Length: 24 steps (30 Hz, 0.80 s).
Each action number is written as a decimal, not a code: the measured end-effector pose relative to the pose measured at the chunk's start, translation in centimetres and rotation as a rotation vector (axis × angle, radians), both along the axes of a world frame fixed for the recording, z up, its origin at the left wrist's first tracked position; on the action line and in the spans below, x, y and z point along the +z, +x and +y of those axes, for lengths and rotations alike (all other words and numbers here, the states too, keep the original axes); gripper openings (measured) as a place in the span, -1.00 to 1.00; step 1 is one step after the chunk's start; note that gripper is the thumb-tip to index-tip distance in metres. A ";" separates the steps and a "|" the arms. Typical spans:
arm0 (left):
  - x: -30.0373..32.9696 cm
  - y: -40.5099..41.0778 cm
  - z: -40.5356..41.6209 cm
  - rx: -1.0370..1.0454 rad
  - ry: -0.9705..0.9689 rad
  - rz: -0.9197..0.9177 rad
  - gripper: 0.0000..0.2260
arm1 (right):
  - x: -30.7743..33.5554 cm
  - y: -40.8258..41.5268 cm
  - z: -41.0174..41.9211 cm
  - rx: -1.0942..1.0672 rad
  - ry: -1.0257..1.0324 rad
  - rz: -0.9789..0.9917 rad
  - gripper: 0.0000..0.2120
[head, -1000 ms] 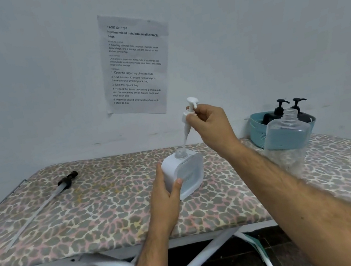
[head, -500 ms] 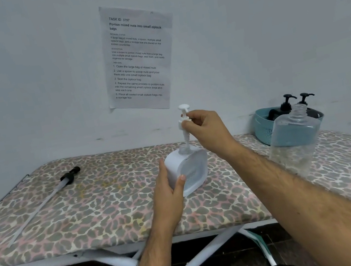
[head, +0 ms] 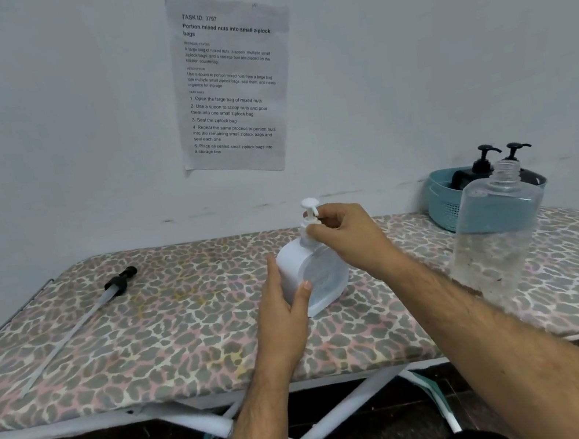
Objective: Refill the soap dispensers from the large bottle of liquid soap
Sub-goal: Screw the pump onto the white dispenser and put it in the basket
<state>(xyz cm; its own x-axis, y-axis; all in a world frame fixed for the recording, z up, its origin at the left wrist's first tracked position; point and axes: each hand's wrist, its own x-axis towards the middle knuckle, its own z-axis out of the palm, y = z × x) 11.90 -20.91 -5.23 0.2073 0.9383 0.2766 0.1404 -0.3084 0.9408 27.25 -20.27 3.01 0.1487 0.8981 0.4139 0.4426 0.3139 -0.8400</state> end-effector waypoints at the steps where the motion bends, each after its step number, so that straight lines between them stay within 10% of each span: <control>1: 0.0 0.0 0.0 0.001 -0.003 0.002 -0.34 | 0.0 0.0 -0.1 0.001 -0.011 0.000 -0.79; 14: 0.5 -0.1 -0.6 0.010 -0.006 -0.009 -0.35 | 0.0 -0.1 -0.1 -0.026 -0.045 0.027 -0.96; 24: 0.6 -0.1 -0.9 0.018 -0.005 -0.027 -0.37 | 0.0 -0.9 -0.3 -0.169 -0.039 -0.057 -0.65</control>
<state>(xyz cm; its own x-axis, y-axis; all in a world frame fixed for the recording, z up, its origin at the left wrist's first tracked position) 11.81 -21.77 -4.63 0.1827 0.9432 0.2775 0.1207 -0.3016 0.9458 26.33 -20.59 2.97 0.2763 0.8777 0.3915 0.5339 0.1986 -0.8219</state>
